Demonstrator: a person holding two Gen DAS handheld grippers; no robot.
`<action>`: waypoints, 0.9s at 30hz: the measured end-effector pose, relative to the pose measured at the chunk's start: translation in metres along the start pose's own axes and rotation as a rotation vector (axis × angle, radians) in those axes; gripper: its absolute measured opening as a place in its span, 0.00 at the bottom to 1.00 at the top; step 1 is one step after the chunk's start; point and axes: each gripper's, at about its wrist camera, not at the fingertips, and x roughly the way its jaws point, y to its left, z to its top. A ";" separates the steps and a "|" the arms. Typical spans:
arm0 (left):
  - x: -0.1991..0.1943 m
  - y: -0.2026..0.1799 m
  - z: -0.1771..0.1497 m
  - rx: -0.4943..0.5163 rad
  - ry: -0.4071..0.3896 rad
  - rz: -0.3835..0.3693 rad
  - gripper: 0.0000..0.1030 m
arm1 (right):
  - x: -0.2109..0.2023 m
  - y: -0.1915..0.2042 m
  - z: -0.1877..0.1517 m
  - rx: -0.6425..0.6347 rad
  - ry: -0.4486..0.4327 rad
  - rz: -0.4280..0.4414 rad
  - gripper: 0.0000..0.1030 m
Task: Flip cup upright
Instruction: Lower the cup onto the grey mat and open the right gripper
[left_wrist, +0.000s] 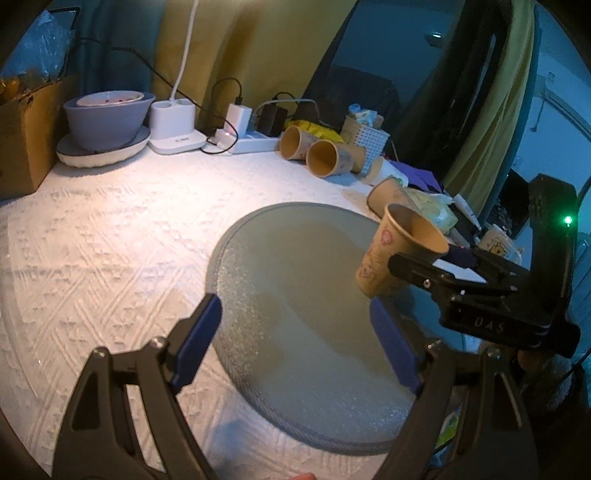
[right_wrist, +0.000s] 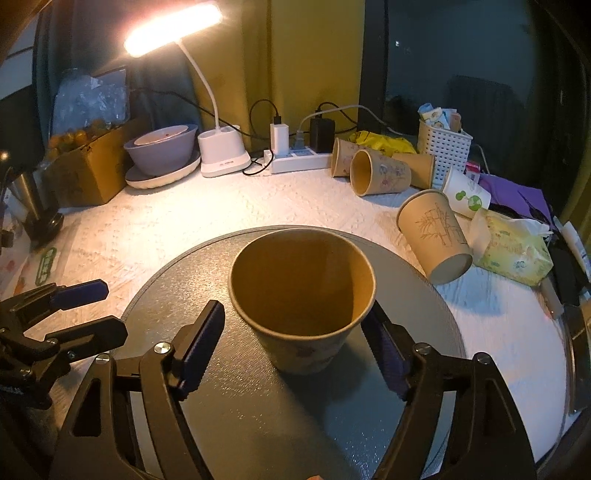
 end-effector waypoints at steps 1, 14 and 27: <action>-0.002 -0.001 -0.001 0.002 -0.002 -0.002 0.81 | -0.002 0.001 0.000 -0.001 -0.002 -0.001 0.77; -0.031 -0.014 -0.009 0.041 -0.054 -0.017 0.81 | -0.035 0.005 -0.012 0.012 -0.027 -0.025 0.77; -0.064 -0.038 -0.023 0.110 -0.120 -0.020 0.81 | -0.075 0.009 -0.031 0.032 -0.067 -0.044 0.77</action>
